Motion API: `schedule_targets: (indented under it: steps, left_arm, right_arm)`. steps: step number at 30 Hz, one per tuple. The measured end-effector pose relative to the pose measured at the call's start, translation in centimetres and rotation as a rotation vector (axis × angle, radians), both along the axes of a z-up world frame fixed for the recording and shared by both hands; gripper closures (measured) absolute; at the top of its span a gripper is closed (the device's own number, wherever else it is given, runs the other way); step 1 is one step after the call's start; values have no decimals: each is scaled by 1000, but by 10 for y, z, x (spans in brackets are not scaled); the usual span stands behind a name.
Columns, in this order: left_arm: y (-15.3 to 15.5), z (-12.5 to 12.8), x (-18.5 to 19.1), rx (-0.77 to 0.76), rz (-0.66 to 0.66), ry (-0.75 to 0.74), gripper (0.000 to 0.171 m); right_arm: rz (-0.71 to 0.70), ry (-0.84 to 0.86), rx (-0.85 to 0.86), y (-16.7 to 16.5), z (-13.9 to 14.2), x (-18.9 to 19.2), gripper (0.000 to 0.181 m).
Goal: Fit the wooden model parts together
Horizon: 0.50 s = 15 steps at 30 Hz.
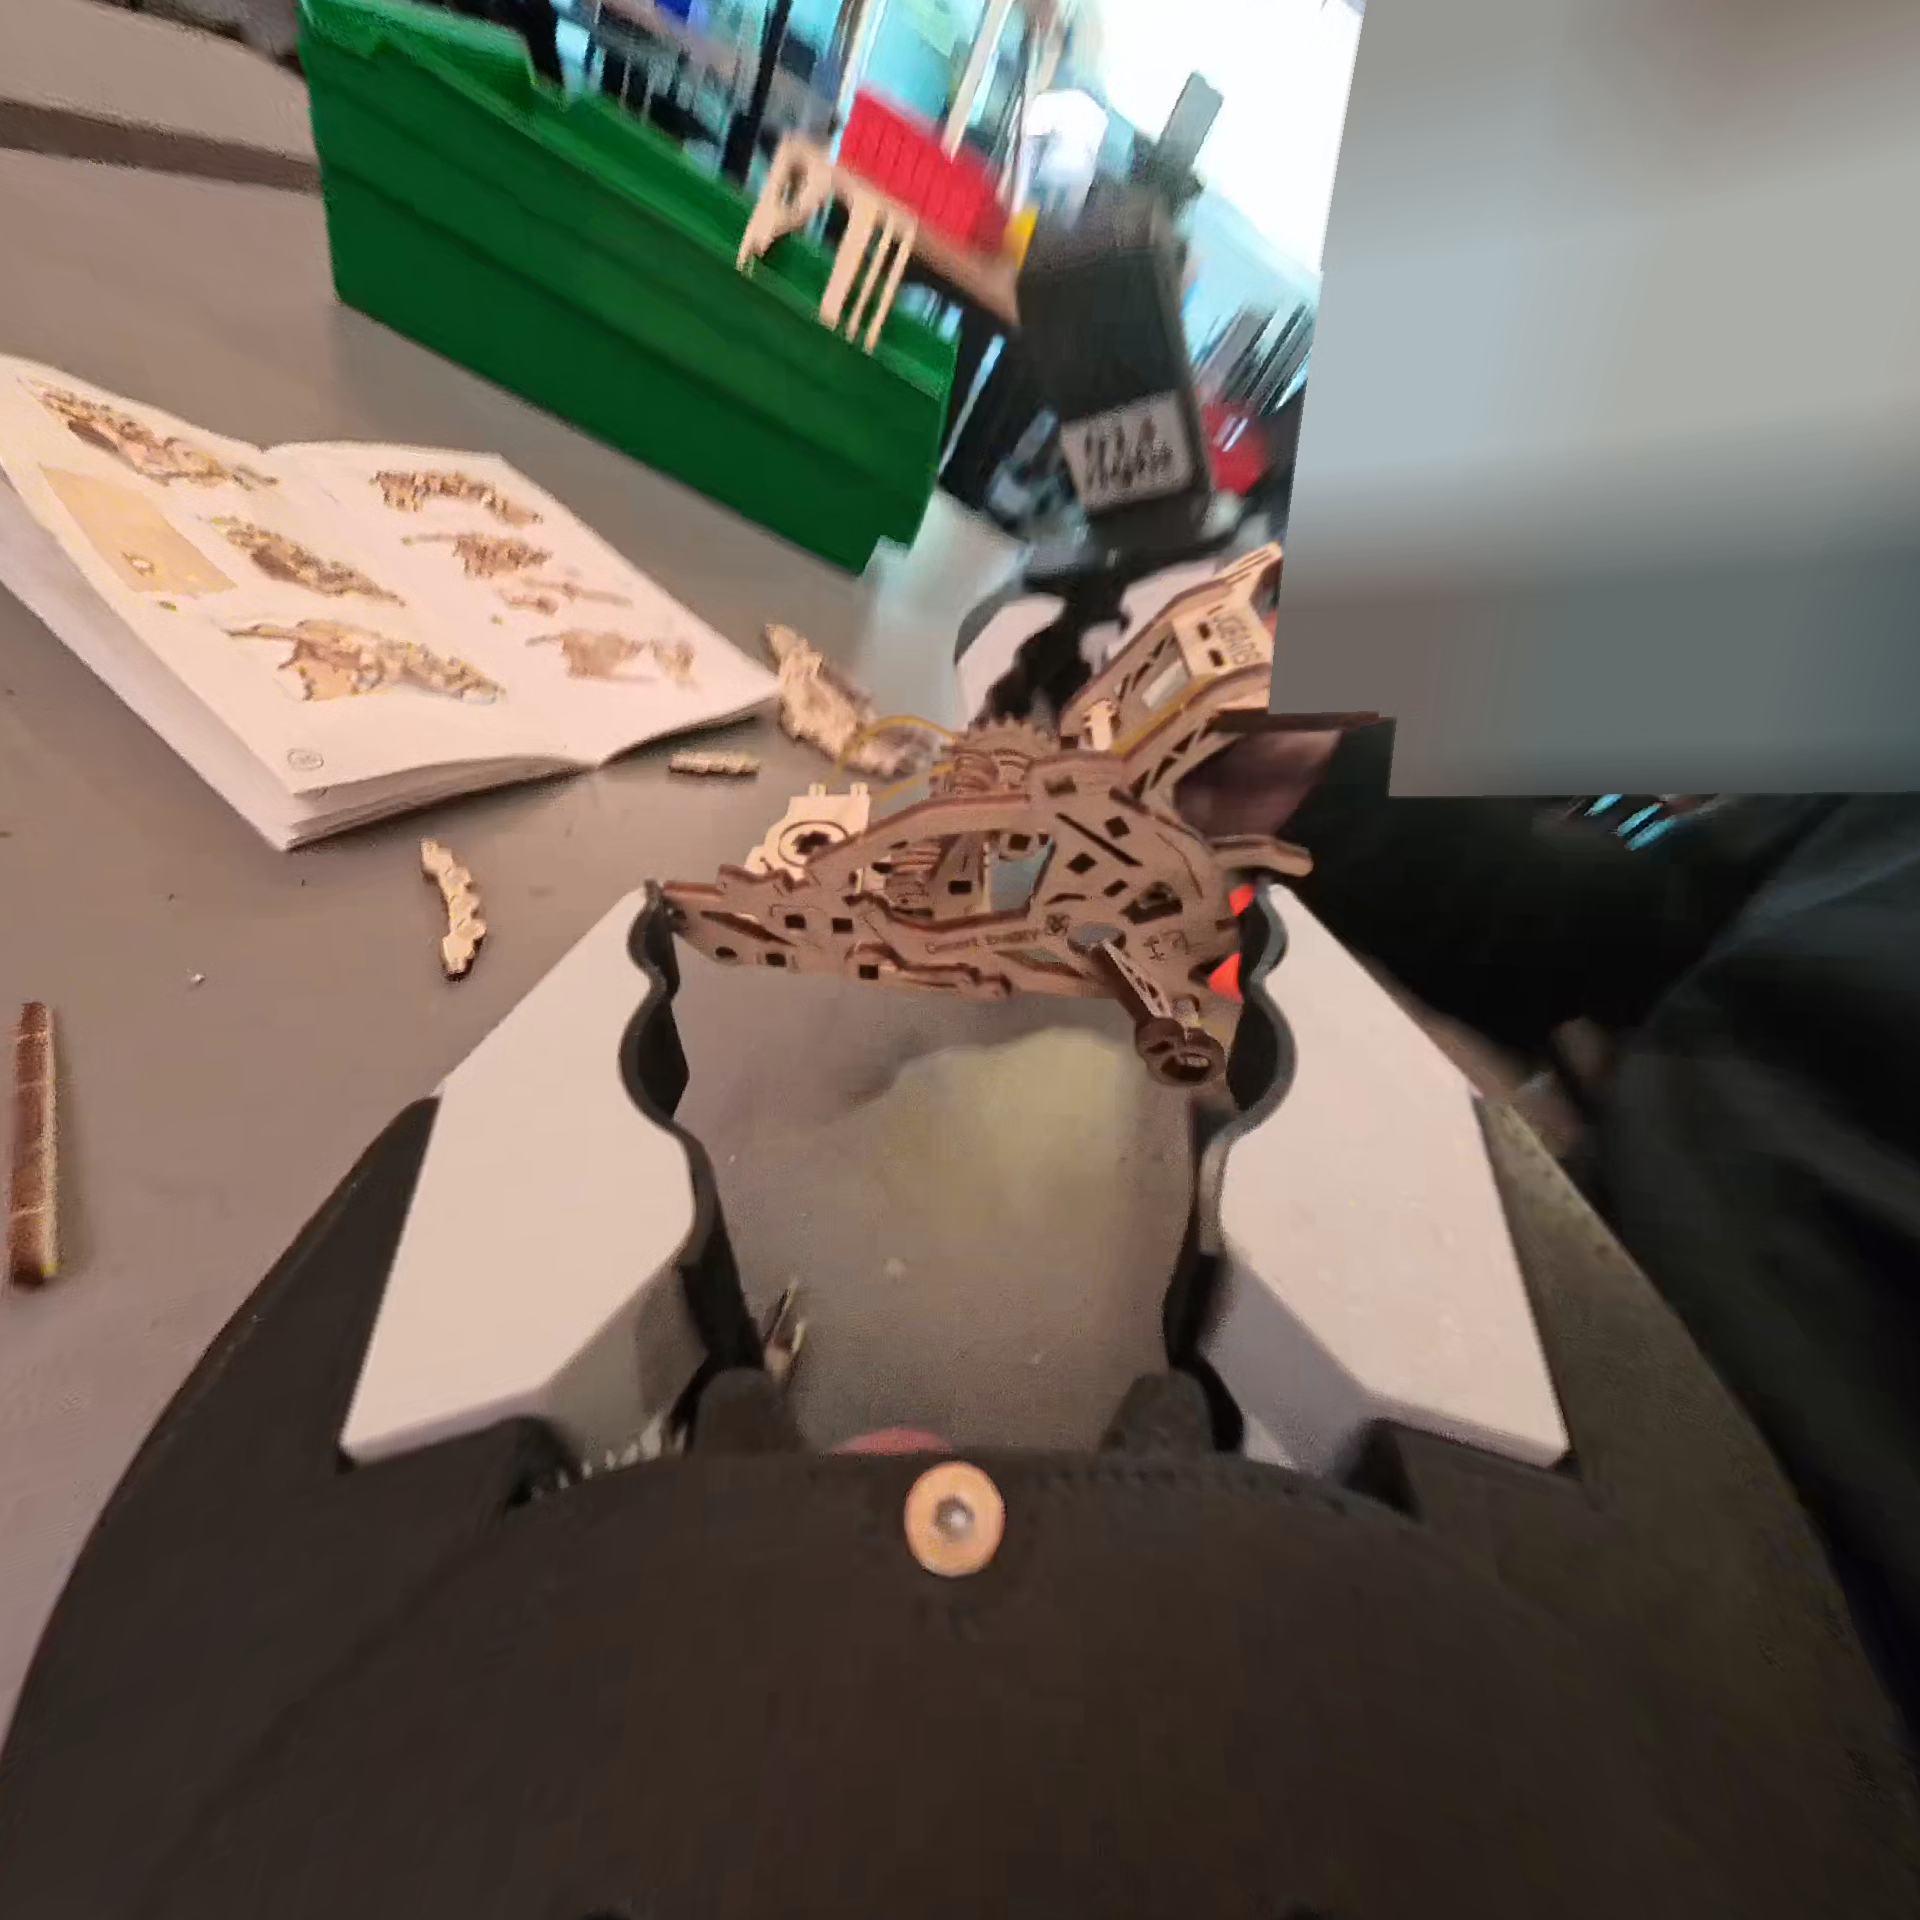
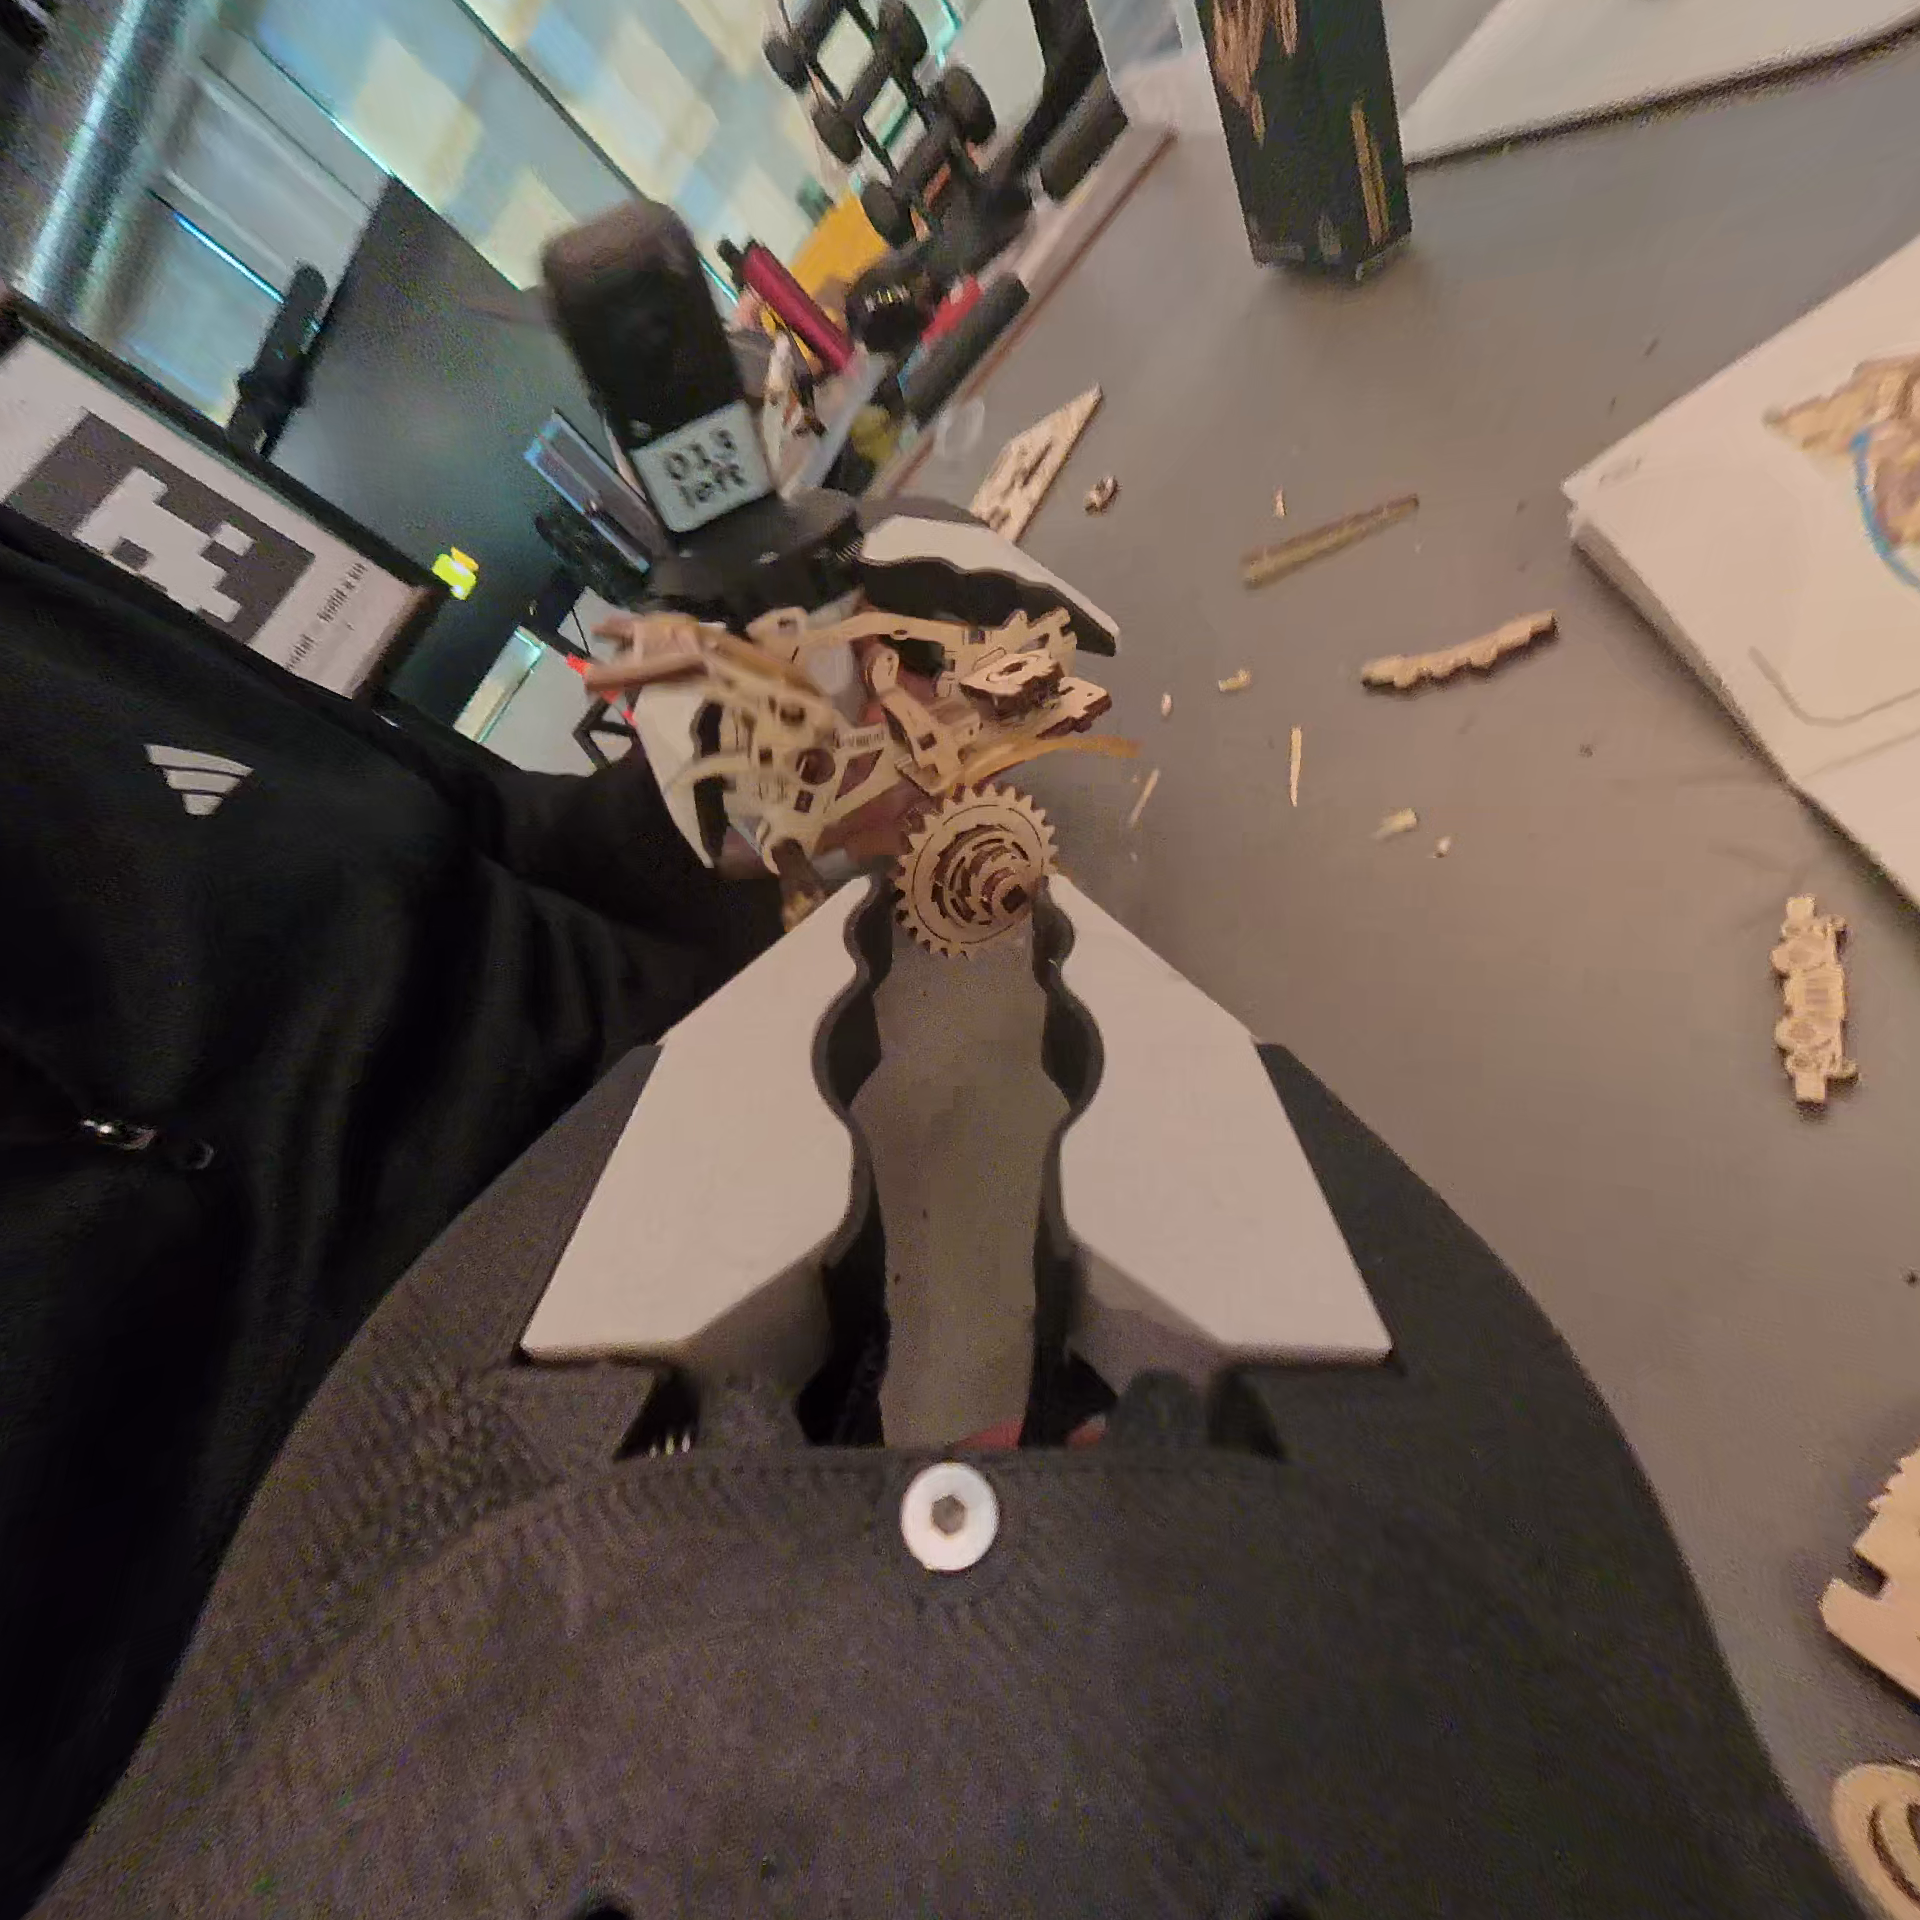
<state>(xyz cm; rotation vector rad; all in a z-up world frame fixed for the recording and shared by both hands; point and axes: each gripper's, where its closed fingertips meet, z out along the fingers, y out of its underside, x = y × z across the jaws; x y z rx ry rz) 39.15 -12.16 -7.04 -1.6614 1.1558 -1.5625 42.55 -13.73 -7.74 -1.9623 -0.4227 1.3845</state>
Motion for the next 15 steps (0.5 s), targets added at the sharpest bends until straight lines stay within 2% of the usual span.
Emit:
schedule_targets:
  steps: [3, 5, 10, 15]
  left_arm:
    - [10, 31, -9, -206, -45, -209, 67]
    - [17, 40, -14, -275, -59, -290, 67]
    - [13, 54, -15, -364, -134, -388, 66]
    - [13, 64, -9, -445, -172, -463, 67]
  right_arm:
    - [-33, 14, 59, 2, 20, 1, 157]
    - [-57, 27, 103, 3, 33, 0, 157]
    - [-114, 49, 217, 6, 59, -4, 157]
    - [-115, 1, 302, 3, 65, -14, 158]
